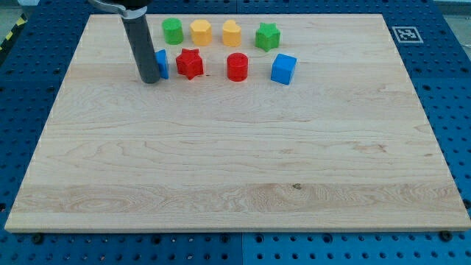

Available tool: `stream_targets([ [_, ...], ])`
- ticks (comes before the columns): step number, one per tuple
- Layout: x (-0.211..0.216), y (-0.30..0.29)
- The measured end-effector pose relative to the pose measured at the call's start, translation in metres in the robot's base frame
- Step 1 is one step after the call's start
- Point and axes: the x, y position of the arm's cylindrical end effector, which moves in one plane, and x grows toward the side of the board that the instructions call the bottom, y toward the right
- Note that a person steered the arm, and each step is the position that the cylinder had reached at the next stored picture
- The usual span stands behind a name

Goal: Touch the bottom of the red circle

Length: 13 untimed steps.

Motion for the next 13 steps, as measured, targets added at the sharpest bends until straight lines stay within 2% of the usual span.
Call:
stream_targets([
  [2,0.007,0.000],
  [3,0.024,0.000],
  [4,0.060,0.000],
  [6,0.072,0.002],
  [10,0.051,0.241],
  [13,0.038,0.243],
])
